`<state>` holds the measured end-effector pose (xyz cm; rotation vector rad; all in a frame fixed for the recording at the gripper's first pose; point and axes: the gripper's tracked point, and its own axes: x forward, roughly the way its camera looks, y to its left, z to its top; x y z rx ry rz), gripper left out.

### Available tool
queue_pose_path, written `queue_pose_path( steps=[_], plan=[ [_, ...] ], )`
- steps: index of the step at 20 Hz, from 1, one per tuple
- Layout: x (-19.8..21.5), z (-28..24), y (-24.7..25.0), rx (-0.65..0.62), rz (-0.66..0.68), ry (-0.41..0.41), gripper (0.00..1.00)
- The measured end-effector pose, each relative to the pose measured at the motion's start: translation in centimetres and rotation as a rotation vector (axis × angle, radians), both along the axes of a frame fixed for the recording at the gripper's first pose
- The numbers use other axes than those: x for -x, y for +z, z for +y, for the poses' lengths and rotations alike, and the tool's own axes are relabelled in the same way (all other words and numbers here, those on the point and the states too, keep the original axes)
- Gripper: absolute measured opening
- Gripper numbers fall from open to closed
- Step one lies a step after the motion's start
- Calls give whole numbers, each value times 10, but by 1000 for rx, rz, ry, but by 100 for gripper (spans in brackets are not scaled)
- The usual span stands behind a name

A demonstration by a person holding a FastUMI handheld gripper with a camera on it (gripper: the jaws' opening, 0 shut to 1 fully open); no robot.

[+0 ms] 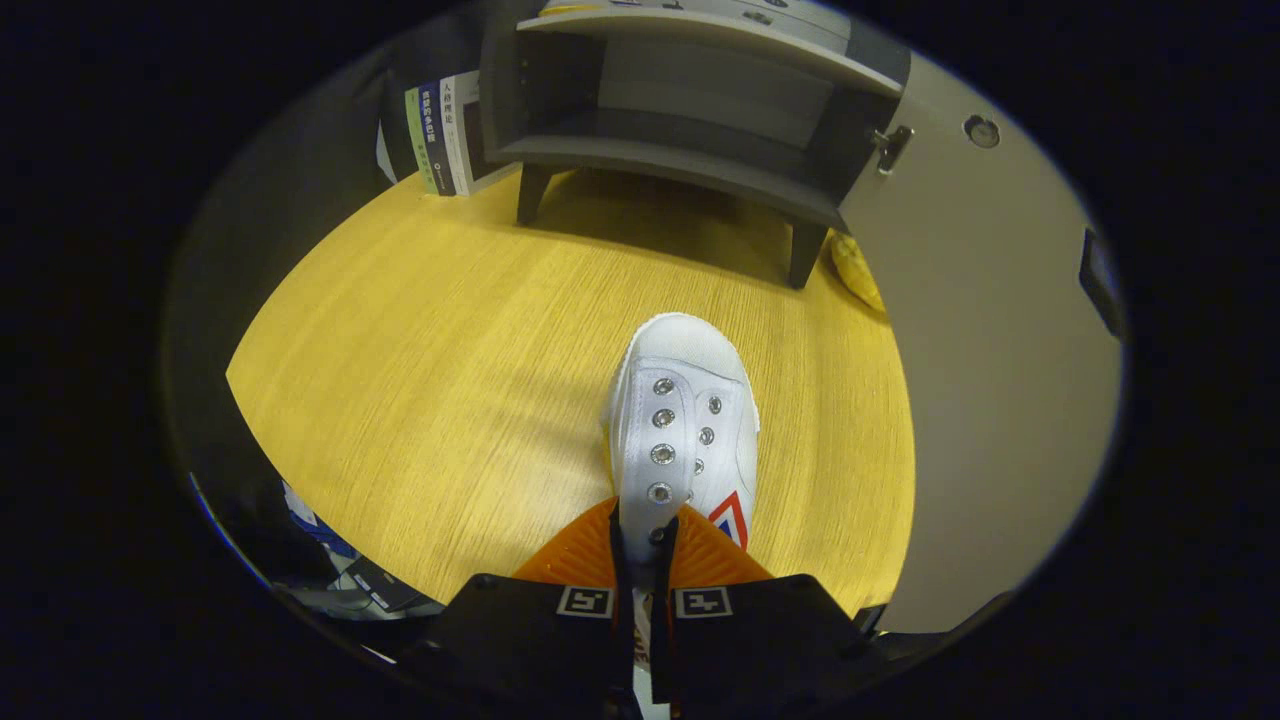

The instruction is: Open the shoe cabinet door, grab the shoes and put them into the shoe cabinet, then close the shoe cabinet door.

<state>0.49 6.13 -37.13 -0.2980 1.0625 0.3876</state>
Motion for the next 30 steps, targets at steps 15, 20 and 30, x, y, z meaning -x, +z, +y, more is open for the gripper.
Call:
queue_pose_path(
  steps=[15,20,30],
  plan=[
    [-113,46,241,-309,-367,-90,8],
    [-185,46,294,-315,-460,-129,8],
    [-337,55,356,-358,-571,-204,8]
  ],
)
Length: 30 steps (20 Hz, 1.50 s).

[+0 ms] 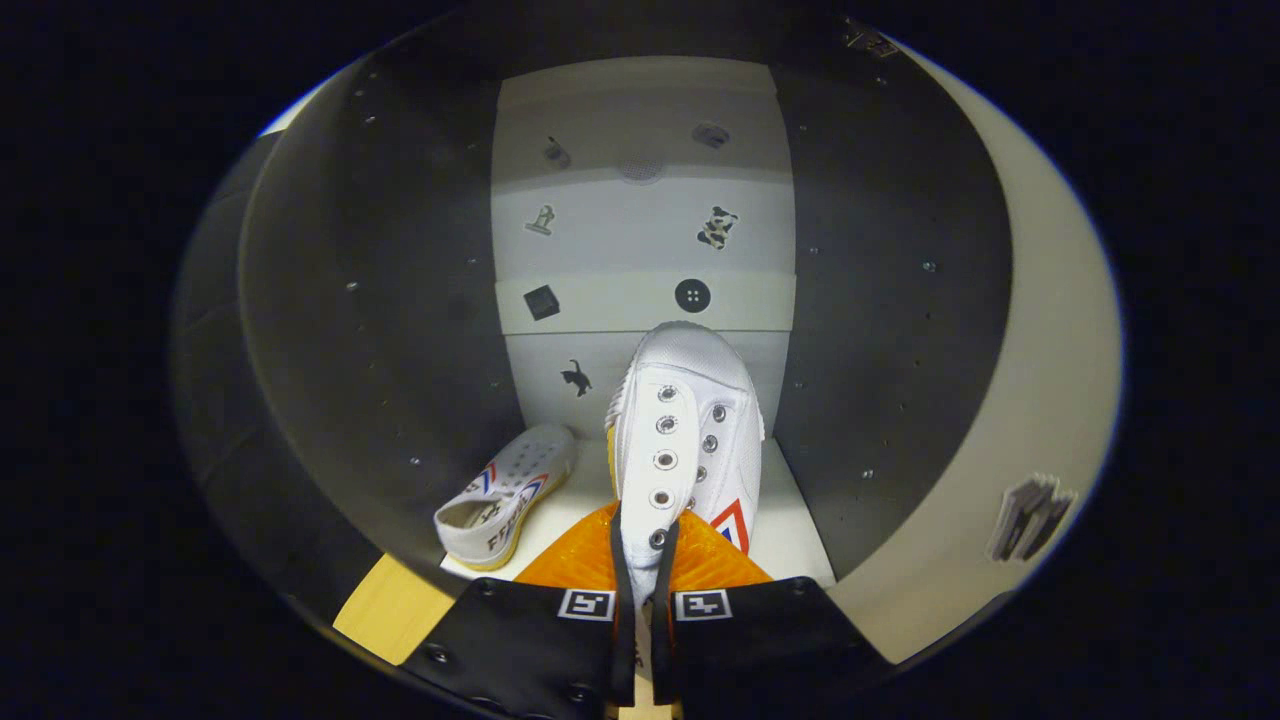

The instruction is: Open the shoe cabinet door, grab the shoes and put them into the shoe cabinet, then close the shoe cabinet door.

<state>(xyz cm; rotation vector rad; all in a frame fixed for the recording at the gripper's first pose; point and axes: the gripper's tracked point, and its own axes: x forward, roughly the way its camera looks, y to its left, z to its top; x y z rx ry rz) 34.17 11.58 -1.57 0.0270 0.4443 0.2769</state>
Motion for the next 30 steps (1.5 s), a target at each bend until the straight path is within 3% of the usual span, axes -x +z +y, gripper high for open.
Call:
queue_pose_path(
  steps=[4,9,17,21,22,25,27,30],
  plan=[
    [-59,-15,-21,65,25,-65,8],
    [-93,-16,-65,89,101,-85,10],
    [-113,3,-105,48,196,-63,12],
    [-118,12,-102,21,181,-67,14],
    [-120,11,-98,12,172,-81,21],
    [-116,6,-88,-8,156,-98,22],
    [-108,1,-81,1,136,-100,36],
    [-84,0,-65,-4,94,-93,71]
  ],
)
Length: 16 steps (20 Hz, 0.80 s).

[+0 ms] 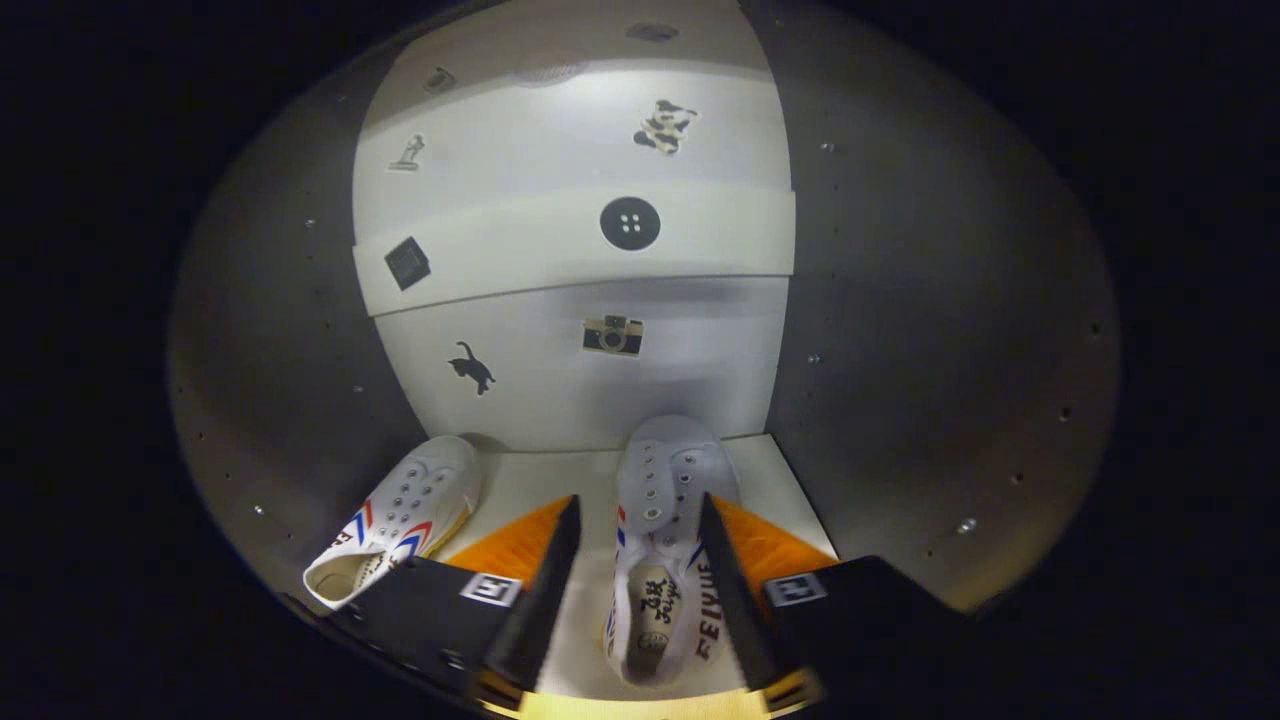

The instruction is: Open the shoe cabinet door, grab the shoes and put them into the shoe cabinet, then close the shoe cabinet door.

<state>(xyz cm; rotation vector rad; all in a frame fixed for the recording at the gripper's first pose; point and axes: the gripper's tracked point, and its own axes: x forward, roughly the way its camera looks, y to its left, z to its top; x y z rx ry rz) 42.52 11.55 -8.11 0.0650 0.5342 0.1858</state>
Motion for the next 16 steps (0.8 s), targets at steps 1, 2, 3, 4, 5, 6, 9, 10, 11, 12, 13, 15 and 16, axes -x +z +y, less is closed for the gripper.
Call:
queue_pose_path(
  steps=[1,2,3,4,5,6,9,10,11,12,13,15,16],
  plan=[
    [12,-1,7,3,-20,0,82],
    [25,-1,15,11,-45,3,94],
    [41,1,24,21,-75,16,94],
    [59,4,34,39,-110,29,99],
    [79,8,43,62,-145,49,99],
    [101,14,54,84,-183,74,99],
    [170,32,81,114,-287,138,99],
    [193,39,88,104,-313,160,98],
    [215,43,94,93,-335,175,98],
    [238,49,103,74,-362,204,98],
    [257,52,112,55,-391,223,98],
    [294,44,123,44,-443,244,98],
    [312,38,124,45,-456,243,98]
  ],
)
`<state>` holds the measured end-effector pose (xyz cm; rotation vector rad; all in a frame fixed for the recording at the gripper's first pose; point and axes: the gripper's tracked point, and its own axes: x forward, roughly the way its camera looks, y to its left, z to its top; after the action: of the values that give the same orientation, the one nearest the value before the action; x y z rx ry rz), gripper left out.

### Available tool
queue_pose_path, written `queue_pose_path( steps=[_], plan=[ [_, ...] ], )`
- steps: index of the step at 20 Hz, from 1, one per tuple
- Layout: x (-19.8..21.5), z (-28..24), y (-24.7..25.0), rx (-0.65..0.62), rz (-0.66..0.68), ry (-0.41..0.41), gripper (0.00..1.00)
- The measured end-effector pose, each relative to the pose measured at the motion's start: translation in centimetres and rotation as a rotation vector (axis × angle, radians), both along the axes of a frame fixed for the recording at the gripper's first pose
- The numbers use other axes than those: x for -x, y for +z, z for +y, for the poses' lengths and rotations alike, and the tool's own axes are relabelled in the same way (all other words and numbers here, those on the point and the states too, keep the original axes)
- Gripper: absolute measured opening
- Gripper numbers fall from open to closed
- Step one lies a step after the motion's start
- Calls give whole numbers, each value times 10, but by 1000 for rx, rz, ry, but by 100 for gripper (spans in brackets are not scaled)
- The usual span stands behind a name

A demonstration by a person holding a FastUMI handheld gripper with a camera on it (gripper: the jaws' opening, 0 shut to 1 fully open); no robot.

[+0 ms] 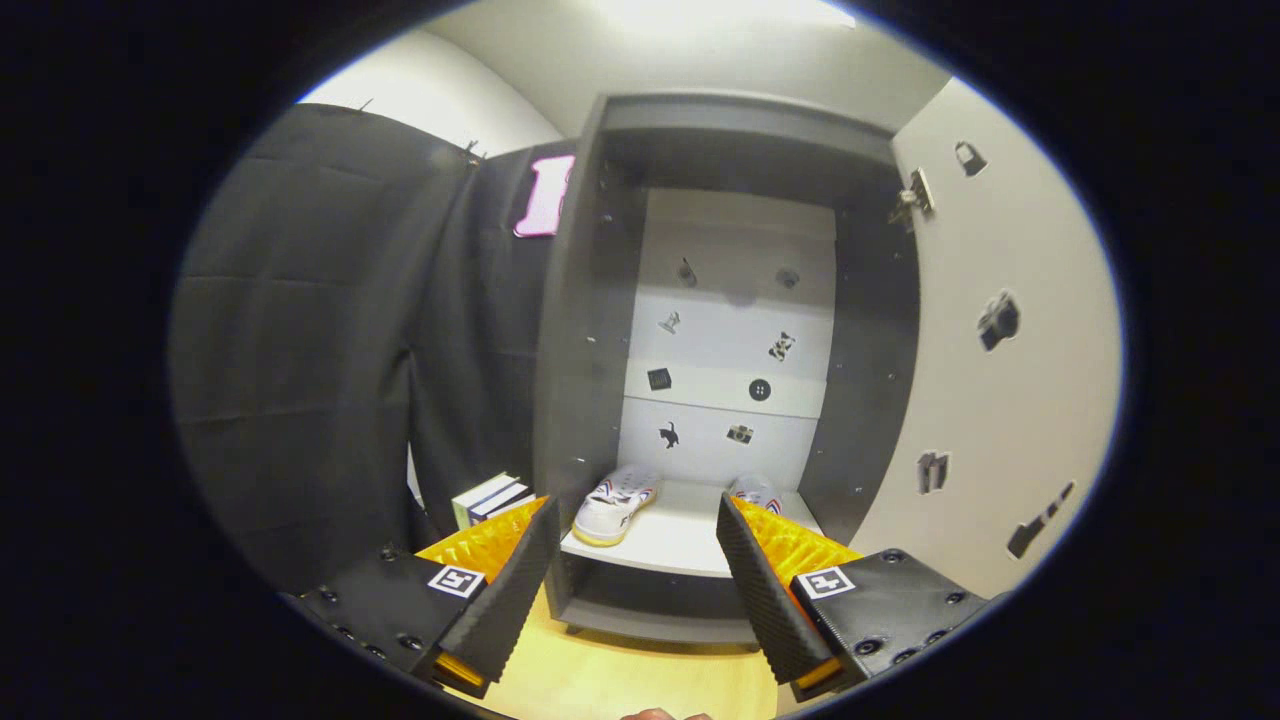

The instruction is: Open the shoe cabinet door, grab the shoes and put them into the shoe cabinet, then close the shoe cabinet door.

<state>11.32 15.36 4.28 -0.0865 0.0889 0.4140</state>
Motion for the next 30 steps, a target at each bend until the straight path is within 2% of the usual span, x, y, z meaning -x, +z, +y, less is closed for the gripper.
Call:
queue_pose_path(
  steps=[5,8,10,14,18,21,24,28,30],
  plan=[
    [73,-32,4,-49,-15,0,98],
    [112,-70,-4,-54,6,-38,98],
    [137,-94,-7,-62,-15,-30,98],
    [162,-176,-35,-29,29,-151,98],
    [178,-252,-29,-69,46,-303,98],
    [175,-304,-25,-70,47,-387,98],
    [155,-347,-22,-100,43,-442,98],
    [115,-388,-15,-100,-5,-463,97],
    [92,-395,-15,-115,-13,-442,97]
  ],
)
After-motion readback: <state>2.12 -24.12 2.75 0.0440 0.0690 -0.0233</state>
